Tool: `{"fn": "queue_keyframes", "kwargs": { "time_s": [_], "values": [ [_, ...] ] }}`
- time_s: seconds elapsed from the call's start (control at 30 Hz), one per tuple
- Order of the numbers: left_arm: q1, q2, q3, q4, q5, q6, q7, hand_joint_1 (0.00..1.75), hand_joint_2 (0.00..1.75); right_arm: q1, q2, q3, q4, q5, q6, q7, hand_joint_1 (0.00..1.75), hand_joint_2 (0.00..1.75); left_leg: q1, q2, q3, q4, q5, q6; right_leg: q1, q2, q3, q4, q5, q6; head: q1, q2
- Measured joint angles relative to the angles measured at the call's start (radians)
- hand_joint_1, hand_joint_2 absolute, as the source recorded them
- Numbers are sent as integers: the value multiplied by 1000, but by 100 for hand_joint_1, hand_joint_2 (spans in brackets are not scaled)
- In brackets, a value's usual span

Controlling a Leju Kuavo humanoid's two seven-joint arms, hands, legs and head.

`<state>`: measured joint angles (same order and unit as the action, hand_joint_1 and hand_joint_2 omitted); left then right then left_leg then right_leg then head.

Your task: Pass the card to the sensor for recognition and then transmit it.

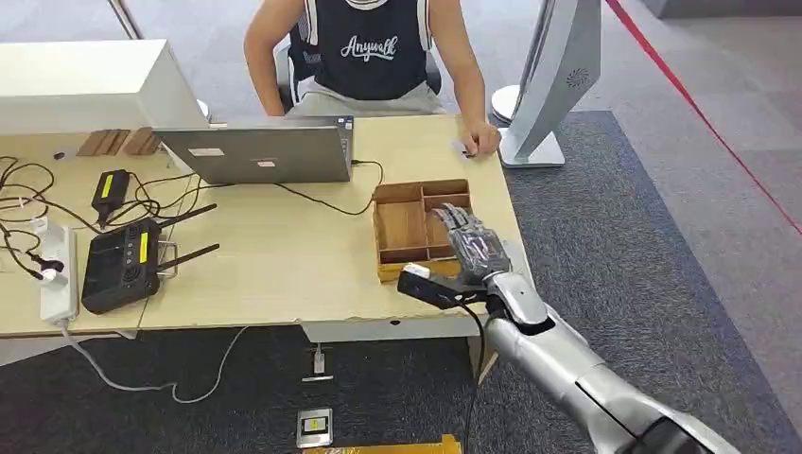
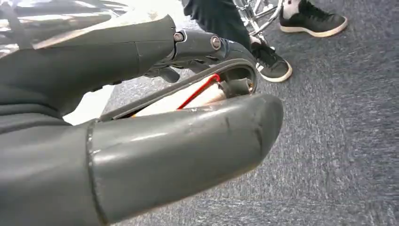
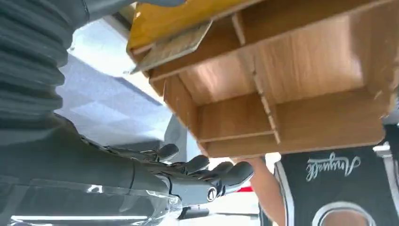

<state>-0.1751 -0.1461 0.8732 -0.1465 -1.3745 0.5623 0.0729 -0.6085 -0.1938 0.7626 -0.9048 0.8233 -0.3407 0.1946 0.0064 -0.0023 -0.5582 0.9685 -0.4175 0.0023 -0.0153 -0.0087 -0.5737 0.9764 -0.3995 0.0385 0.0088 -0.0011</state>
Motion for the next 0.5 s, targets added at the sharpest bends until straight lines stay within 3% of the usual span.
{"fn": "queue_keyframes", "kwargs": {
  "time_s": [0.5],
  "values": [
    [0, 0, 10, 0, 0, 3, -2, 0, 0, -30, -9, -2, 71, 8, -92, -12, 0, 175, 0, 0, 0, 0, 0, 0, 0, 0, 0, 0, 0, 0, 0, 0]
  ]
}}
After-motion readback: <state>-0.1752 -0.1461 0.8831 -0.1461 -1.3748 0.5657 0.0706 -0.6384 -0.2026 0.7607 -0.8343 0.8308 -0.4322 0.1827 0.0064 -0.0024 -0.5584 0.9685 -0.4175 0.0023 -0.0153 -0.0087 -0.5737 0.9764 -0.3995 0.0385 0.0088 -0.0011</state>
